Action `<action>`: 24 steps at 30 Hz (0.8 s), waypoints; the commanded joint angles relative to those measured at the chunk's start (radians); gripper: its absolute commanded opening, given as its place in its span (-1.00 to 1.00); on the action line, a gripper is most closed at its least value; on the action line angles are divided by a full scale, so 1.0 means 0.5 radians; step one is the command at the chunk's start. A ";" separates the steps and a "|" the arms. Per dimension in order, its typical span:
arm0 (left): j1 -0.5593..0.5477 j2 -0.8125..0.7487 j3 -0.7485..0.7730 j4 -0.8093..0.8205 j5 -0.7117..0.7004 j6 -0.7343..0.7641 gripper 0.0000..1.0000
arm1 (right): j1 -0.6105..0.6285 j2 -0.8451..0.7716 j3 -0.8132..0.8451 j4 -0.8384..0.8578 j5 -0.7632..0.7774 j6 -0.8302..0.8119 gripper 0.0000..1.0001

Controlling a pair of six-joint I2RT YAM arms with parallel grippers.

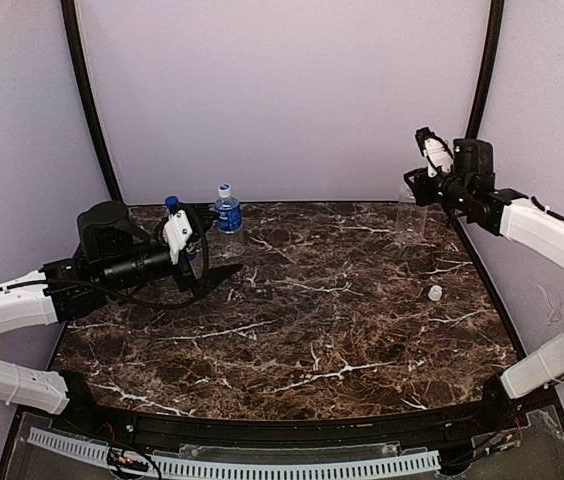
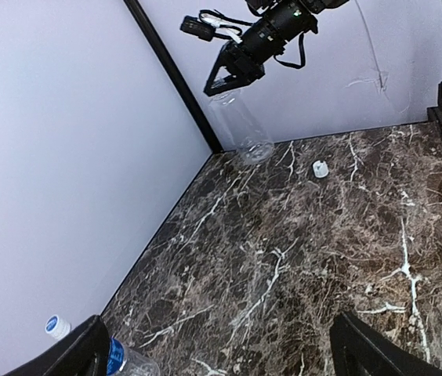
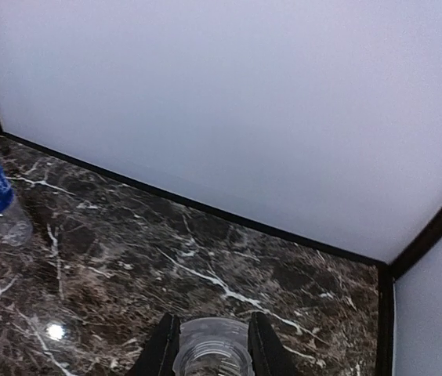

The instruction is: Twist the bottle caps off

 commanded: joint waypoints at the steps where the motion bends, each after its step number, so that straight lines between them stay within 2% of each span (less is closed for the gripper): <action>1: 0.037 -0.103 -0.163 0.158 -0.261 -0.033 0.97 | -0.282 0.106 -0.261 0.426 0.033 0.098 -1.00; 7: 0.192 -0.188 -0.306 0.181 -0.256 -0.184 0.97 | -0.650 0.290 -0.520 0.809 -0.219 0.180 -1.00; 12: 0.239 -0.210 -0.346 0.200 -0.229 -0.199 0.98 | -0.683 0.296 -0.716 1.063 -0.267 0.080 -1.00; 22: 0.243 -0.170 -0.338 0.251 -0.225 -0.190 0.97 | -0.714 0.345 -0.825 1.052 -0.298 0.038 -1.00; 24: 0.243 -0.166 -0.335 0.262 -0.232 -0.184 0.97 | -0.714 0.329 -0.865 1.090 -0.316 0.027 -0.80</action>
